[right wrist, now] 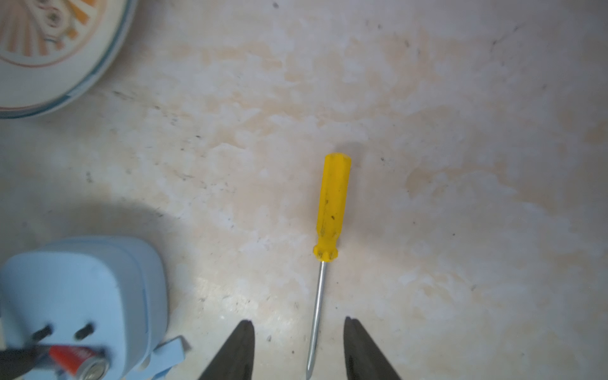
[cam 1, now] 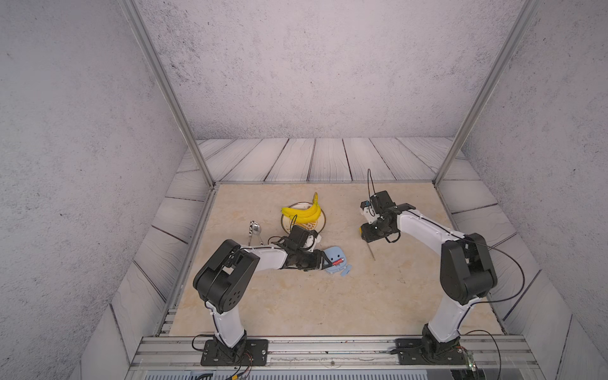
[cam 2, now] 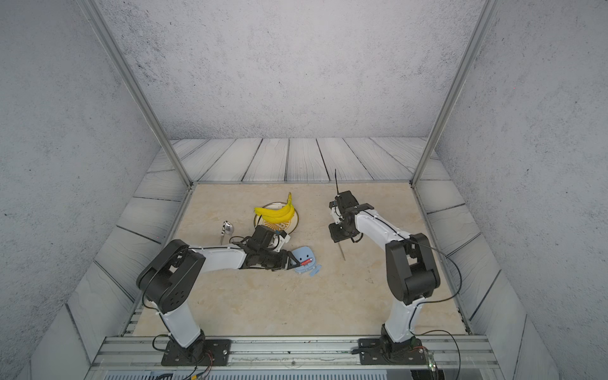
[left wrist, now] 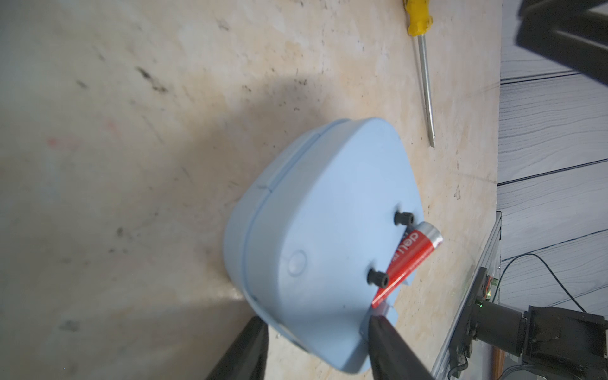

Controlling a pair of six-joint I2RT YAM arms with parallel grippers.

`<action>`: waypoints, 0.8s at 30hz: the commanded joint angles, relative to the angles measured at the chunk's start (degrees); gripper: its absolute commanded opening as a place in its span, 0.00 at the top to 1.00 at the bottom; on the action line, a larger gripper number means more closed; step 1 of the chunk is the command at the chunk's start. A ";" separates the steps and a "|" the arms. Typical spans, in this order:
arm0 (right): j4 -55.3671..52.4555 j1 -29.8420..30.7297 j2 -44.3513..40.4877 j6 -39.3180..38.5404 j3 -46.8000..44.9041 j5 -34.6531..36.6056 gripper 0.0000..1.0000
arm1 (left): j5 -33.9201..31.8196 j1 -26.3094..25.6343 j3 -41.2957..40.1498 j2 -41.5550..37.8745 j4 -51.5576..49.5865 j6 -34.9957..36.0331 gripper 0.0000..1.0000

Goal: Remove the battery from the alarm
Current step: Place the screwdriver at the center of the board, then remove the battery from the alarm.

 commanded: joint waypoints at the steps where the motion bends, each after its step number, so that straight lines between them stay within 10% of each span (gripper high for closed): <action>1: 1.21 0.55 -4.44 -9.23 -4.49 -5.29 0.51 | -6.15 -0.17 -1.40 1.59 -7.28 1.68 0.46; 10: 6.28 5.34 -12.26 -29.05 -14.78 -17.49 0.50 | -6.17 -0.17 -1.13 2.02 -7.53 1.85 0.46; 24: 7.15 13.33 -2.47 -39.56 -9.39 -14.33 0.53 | -5.96 -0.18 -0.70 2.11 -8.12 1.87 0.46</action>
